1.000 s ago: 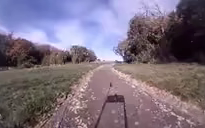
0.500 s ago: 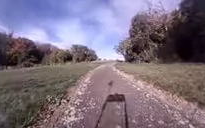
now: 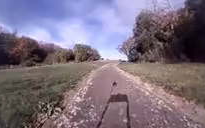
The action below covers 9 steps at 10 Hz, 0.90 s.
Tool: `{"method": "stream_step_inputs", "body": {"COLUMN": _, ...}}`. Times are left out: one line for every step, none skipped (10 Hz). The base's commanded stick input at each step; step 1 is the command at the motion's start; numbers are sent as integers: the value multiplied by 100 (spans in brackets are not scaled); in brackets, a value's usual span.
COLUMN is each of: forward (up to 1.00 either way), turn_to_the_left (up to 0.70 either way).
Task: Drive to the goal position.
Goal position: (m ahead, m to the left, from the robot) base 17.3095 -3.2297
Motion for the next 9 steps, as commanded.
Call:
{"method": "stream_step_inputs", "body": {"forward": 70, "turn_to_the_left": 1}}
{"method": "stream_step_inputs", "body": {"forward": 70, "turn_to_the_left": 1}}
{"method": "stream_step_inputs", "body": {"forward": 70, "turn_to_the_left": 1}}
{"method": "stream_step_inputs", "body": {"forward": 70, "turn_to_the_left": 1}}
{"method": "stream_step_inputs", "body": {"forward": 70, "turn_to_the_left": 1}}
{"method": "stream_step_inputs", "body": {"forward": 70, "turn_to_the_left": 1}}
{"method": "stream_step_inputs", "body": {"forward": 70, "turn_to_the_left": 1}}
{"method": "stream_step_inputs", "body": {"forward": 70, "turn_to_the_left": 0}}
{"method": "stream_step_inputs", "body": {"forward": 70, "turn_to_the_left": 1}}
